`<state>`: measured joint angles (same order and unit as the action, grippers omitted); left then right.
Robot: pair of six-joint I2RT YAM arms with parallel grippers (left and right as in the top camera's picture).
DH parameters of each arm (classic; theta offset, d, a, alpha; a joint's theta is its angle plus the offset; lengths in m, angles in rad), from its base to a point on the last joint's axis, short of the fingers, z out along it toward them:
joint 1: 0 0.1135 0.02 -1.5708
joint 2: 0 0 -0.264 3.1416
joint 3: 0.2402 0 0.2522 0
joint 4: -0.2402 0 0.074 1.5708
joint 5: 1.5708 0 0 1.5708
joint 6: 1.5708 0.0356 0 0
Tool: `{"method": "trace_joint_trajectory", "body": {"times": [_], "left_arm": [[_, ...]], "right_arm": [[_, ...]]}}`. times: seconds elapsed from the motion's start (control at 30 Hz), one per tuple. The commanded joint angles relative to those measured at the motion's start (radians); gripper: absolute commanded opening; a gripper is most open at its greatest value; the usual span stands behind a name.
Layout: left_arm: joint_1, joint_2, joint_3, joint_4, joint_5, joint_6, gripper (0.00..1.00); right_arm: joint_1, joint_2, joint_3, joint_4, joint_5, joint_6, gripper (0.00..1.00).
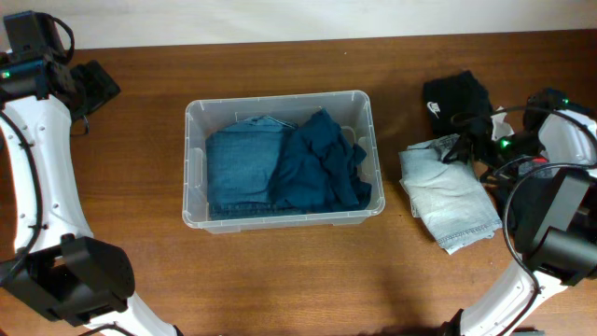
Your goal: Pack container
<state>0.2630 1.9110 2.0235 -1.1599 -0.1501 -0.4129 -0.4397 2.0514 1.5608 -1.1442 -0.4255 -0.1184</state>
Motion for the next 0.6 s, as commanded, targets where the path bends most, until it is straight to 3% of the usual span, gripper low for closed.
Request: {"method": "trace_joint_trajectory", "body": {"times": [0.0,0.2,0.4,0.57], "left_arm": [[0.0,0.004,0.006,-0.001,-0.004,-0.013,0.99],[0.0,0.004,0.006,-0.001,-0.004,-0.013,0.99],[0.0,0.004,0.006,-0.001,-0.005,-0.013,0.99],[0.0,0.004,0.006,-0.001,-0.004,-0.013,0.99]], "right_arm": [[0.0,-0.1,0.046,-0.016,0.012,0.056,0.98],[0.0,-0.286,0.047,-0.031,0.04,0.182,0.98],[0.0,-0.482,0.046,-0.094,0.283,0.454,0.98],[-0.001,-0.572,0.035,-0.196,0.288,0.641,0.98]]}}
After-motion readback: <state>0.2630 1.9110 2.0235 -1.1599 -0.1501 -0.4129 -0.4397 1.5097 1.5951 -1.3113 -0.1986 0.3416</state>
